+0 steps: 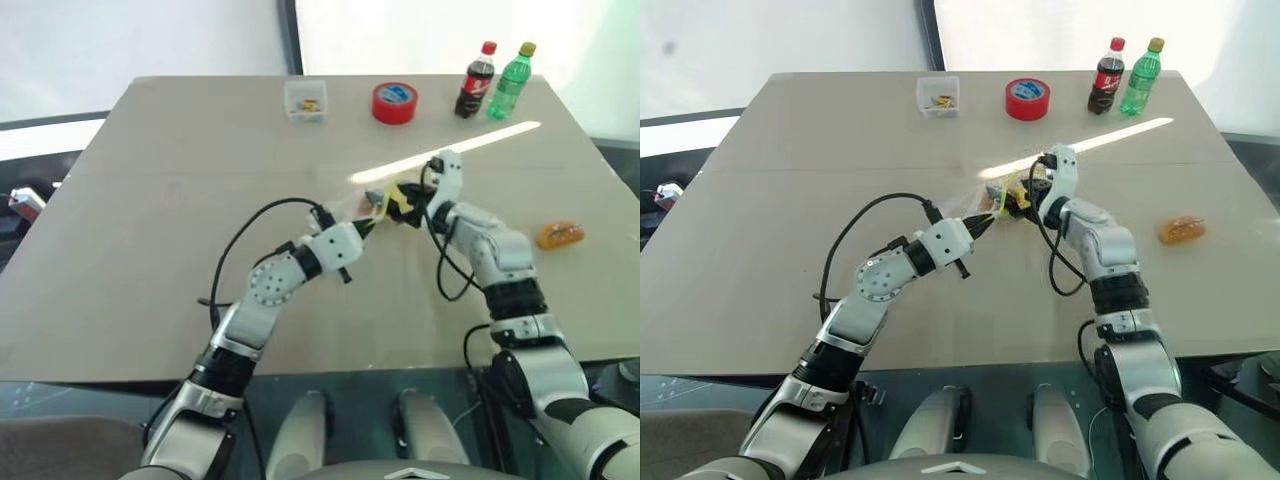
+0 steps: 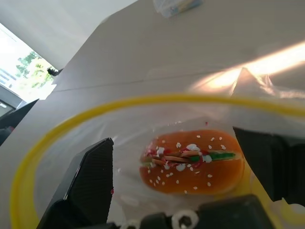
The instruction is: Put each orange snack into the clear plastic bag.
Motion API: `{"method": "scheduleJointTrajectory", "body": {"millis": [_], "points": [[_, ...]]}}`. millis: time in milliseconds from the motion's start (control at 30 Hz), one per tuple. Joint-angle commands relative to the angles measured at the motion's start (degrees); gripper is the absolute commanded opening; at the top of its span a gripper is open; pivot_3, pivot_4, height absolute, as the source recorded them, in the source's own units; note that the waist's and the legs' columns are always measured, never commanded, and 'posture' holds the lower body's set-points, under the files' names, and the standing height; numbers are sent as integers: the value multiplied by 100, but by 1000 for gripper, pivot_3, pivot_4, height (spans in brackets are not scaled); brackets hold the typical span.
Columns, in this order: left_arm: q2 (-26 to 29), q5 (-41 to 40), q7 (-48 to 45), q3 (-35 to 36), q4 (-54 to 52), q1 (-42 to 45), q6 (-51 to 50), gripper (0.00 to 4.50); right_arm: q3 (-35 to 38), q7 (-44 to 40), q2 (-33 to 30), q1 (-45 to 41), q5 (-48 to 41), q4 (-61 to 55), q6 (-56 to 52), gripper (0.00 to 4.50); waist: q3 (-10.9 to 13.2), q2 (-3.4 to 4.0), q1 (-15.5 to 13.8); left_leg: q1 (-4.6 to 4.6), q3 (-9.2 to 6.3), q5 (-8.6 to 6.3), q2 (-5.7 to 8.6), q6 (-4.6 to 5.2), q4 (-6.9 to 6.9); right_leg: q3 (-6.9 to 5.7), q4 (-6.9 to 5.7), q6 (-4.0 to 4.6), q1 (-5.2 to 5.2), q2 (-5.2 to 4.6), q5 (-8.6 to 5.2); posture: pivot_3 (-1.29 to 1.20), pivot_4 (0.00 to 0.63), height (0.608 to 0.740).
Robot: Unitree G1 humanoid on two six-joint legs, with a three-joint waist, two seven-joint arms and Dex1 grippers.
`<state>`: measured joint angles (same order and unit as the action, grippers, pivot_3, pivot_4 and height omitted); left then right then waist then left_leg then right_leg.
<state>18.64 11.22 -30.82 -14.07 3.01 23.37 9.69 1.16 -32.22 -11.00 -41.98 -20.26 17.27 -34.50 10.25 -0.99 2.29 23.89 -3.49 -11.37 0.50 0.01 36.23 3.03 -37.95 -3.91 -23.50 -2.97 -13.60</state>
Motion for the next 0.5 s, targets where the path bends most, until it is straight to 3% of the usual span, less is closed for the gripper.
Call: {"method": "scheduleJointTrajectory", "body": {"millis": [33,133,333,500], "points": [[-47,5,72,-45,-39,60,112,0,168,-325,-250,128,-328,-721,-187,4446,0,0,4,0,0,0,0,0,0,0,0,0,0,0,0,0,150,740],[-75,12,66,-62,-72,58,98,0,-50,-640,-659,374,-200,-946,-188,4446,0,0,-2,0,0,0,0,0,0,-1,0,0,0,0,0,0,150,740],[-44,2,67,-2,-72,40,94,0,-133,-1870,-2087,1178,-398,-1991,-313,4446,3,5,-32,4,-2,0,2,0,1,-2,5,-1,1,-2,-1,0,150,740],[-5,13,86,21,-122,-29,70,0,378,-1819,-2860,1536,-255,-1998,-9,4446,3,5,0,1,5,0,-1,1,3,2,8,-2,2,-1,-2,0,150,740]]}}
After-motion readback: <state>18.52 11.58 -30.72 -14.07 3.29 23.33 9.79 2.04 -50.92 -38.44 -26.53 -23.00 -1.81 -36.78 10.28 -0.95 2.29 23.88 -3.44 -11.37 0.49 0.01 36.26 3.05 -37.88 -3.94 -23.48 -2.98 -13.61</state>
